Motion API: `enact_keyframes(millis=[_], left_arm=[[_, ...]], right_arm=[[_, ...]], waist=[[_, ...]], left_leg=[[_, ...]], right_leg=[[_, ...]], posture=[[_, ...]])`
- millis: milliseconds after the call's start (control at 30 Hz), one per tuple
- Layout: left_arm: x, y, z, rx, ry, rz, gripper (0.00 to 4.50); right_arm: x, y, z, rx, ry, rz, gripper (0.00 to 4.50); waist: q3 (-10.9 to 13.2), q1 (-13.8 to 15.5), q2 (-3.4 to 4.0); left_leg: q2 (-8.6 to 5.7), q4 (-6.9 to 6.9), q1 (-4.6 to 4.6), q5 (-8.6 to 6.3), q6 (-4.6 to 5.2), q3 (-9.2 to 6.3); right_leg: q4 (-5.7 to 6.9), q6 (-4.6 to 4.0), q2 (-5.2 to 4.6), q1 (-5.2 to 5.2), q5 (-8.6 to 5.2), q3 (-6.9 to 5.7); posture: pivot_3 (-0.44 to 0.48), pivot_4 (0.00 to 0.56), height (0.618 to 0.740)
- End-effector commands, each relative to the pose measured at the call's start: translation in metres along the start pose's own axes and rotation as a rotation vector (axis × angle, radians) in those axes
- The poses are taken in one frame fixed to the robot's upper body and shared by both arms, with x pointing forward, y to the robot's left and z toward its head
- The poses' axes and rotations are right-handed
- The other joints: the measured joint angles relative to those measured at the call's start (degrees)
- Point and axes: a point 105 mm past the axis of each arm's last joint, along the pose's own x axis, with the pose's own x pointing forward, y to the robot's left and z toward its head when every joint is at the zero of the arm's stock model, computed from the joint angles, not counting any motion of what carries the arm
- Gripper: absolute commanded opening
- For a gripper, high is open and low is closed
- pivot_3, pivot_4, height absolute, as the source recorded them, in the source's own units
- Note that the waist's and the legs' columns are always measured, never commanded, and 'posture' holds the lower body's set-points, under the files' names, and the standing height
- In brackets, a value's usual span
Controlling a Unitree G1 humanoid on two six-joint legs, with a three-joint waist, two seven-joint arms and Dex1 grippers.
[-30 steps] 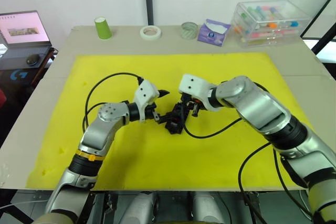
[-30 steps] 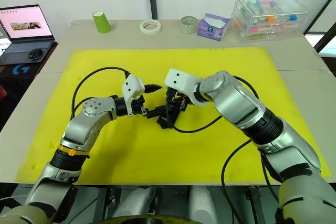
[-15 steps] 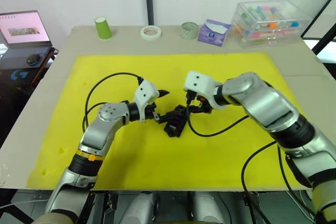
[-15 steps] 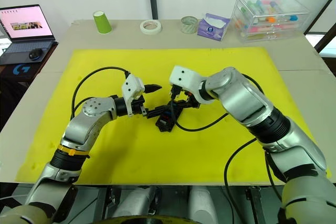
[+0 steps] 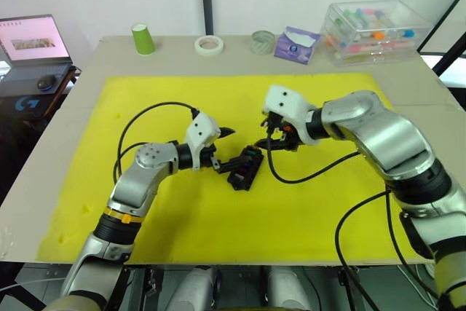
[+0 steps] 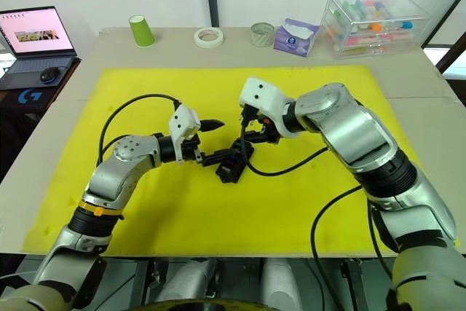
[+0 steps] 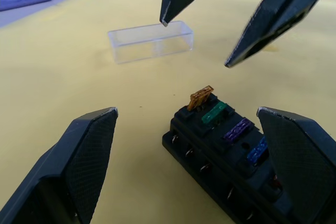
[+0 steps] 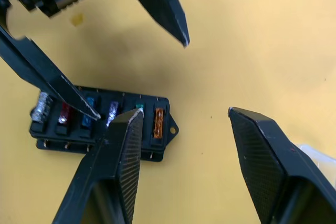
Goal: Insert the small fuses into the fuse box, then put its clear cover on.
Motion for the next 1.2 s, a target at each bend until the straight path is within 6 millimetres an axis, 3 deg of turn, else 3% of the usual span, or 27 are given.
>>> enact_keyframes(millis=[33, 167, 900, 1200], left_arm=[[0.001, -0.006, 0.013, 0.024, -0.039, -0.031, 4.5], [0.001, -0.005, 0.012, 0.025, -0.037, -0.032, 4.5], [-0.001, -0.003, 0.01, 0.037, -0.017, -0.023, 4.5], [-0.003, -0.002, 0.01, 0.037, -0.012, -0.019, 4.5]], right_arm=[[-0.004, 0.003, 0.012, -0.019, -0.079, -0.022, 1.44], [0.003, 0.005, 0.011, 0.002, -0.102, -0.034, 0.04], [0.033, 0.012, -0.028, 0.127, -0.068, -0.024, 0.04], [0.036, 0.015, -0.03, 0.156, -0.074, -0.01, 0.04]], waist=[[0.0, -0.03, 0.0], [0.0, -0.07, 0.0], [0.0, 0.0, 0.0], [0.0, -0.04, 0.0]], left_leg=[[0.0, 0.0, 0.0, 0.0, 0.0, 0.0], [0.01, 0.0, 0.0, 0.0, 0.0, 0.0], [0.0, 0.01, 0.01, 0.0, 0.0, -0.01], [0.0, 0.01, 0.02, 0.0, 0.0, -0.01]], right_leg=[[0.0, 0.0, 0.0, 0.0, 0.0, 0.0], [0.01, 0.0, 0.01, 0.0, 0.0, 0.0], [0.0, 0.0, 0.01, 0.02, 0.0, 0.0], [0.0, 0.0, 0.02, 0.03, 0.0, -0.01]], posture=[[0.0, 0.15, 0.74], [0.0, 0.15, 0.74], [0.0, 0.15, 0.74], [0.0, 0.15, 0.74]])
